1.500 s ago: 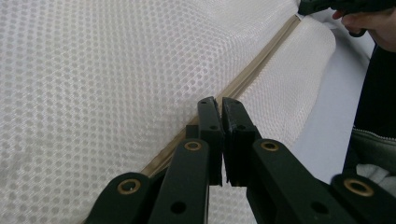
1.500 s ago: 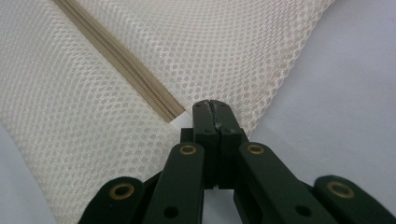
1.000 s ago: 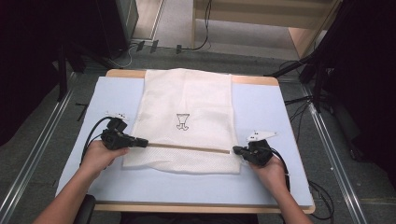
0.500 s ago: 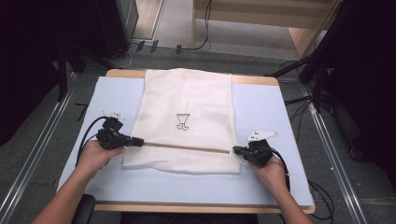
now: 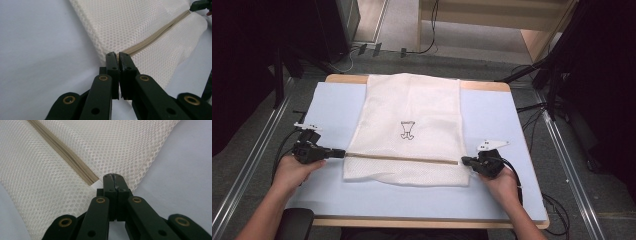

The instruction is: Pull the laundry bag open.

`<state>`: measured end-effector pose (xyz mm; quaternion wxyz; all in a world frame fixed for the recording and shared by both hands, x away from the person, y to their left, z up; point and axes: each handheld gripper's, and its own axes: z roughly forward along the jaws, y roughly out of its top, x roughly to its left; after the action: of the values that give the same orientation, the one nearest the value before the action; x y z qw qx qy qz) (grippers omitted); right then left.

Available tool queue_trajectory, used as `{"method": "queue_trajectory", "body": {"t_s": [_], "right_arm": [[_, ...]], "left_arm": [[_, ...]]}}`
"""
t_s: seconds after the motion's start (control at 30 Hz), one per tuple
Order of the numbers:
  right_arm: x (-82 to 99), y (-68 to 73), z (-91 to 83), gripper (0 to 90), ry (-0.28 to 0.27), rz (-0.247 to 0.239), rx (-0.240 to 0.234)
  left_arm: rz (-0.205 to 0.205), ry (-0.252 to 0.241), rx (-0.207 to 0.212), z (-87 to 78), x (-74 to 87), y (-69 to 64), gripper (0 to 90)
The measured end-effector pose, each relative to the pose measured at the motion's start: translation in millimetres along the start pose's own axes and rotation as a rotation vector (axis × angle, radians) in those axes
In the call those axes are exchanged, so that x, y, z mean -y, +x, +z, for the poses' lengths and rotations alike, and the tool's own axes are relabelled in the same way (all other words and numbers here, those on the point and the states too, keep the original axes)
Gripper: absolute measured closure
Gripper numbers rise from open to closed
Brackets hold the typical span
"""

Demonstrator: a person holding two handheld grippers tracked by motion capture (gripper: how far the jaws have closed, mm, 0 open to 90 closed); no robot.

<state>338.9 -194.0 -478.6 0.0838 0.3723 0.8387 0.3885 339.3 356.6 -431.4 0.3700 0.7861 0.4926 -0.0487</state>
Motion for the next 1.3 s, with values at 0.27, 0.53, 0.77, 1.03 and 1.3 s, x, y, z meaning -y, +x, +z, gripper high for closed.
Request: {"method": "queue_trajectory", "body": {"t_s": [0.27,0.53,0.77,1.03,1.3], "right_arm": [[0.0,0.3,0.2,90.0,-0.002,0.001,0.001],[-0.4,-0.1,-0.7,90.0,0.004,-0.004,0.004],[-3.7,-1.1,-1.6,87.2,0.026,0.005,-0.005],[-7.9,-1.9,-5.5,75.4,0.016,0.042,-0.033],[-10.9,-2.5,-11.7,65.2,-0.014,0.050,-0.006]], "left_arm": [[-0.007,-0.005,-0.009,-1.6,2.0,0.2,88.7],[-0.010,-0.008,-0.016,0.1,3.0,1.2,88.6],[0.043,0.014,-0.045,8.1,3.9,-4.1,83.0],[0.059,-0.033,-0.057,6.2,1.1,-8.2,60.3],[0.073,-0.106,-0.085,0.8,-4.0,-11.9,43.2]]}}
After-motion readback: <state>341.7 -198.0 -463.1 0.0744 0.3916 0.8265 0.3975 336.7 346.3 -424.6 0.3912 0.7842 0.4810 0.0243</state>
